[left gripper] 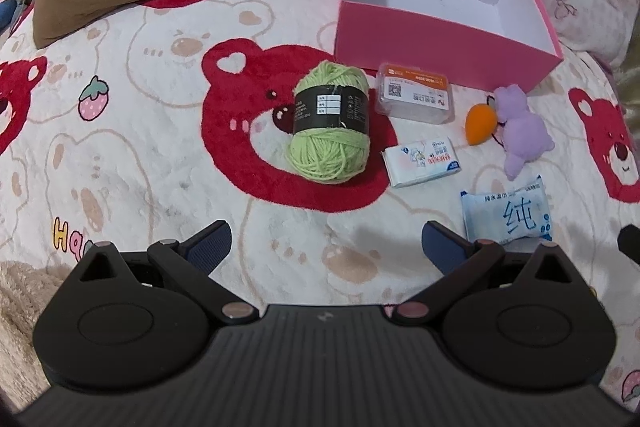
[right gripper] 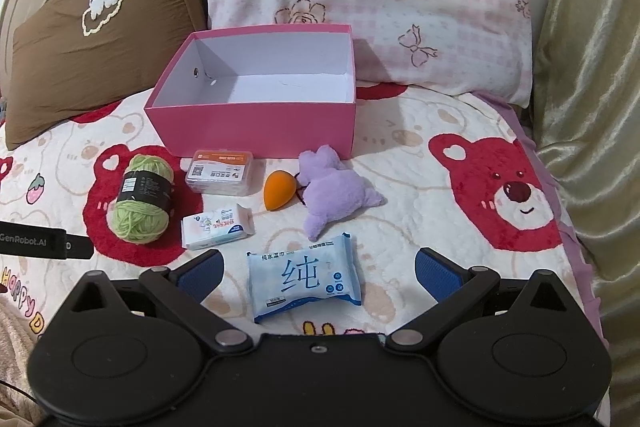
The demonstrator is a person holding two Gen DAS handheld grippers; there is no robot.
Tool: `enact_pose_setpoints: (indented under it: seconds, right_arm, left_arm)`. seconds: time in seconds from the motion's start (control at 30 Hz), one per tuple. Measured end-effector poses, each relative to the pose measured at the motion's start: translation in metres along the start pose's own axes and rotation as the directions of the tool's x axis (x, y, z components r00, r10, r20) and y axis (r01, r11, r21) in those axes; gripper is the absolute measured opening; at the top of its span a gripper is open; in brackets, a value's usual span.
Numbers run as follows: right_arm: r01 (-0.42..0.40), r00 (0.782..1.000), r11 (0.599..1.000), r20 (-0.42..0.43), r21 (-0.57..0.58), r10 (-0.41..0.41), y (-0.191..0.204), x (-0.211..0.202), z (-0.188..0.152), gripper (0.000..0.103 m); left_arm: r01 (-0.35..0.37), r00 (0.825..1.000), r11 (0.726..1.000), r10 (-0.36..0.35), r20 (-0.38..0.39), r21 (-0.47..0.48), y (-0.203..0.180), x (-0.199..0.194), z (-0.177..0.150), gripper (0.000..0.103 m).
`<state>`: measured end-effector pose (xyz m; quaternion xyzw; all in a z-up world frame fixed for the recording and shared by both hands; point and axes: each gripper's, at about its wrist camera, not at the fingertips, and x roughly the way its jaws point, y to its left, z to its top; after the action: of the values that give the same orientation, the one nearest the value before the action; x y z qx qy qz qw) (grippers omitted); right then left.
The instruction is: Organize objects
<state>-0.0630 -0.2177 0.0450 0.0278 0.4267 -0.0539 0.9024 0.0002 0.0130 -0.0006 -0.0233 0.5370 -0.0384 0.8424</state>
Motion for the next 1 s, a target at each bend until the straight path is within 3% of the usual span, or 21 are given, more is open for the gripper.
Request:
enact_pose_setpoints:
  seconds: [1.0]
  right_arm:
    - [0.007, 1.000, 1.000, -0.006, -0.010, -0.007, 0.0010, 0.0008, -0.0012, 0.103]
  left_arm:
    - [0.016, 1.000, 1.000, -0.016, -0.016, 0.021, -0.0018, -0.0019, -0.0003, 0.103]
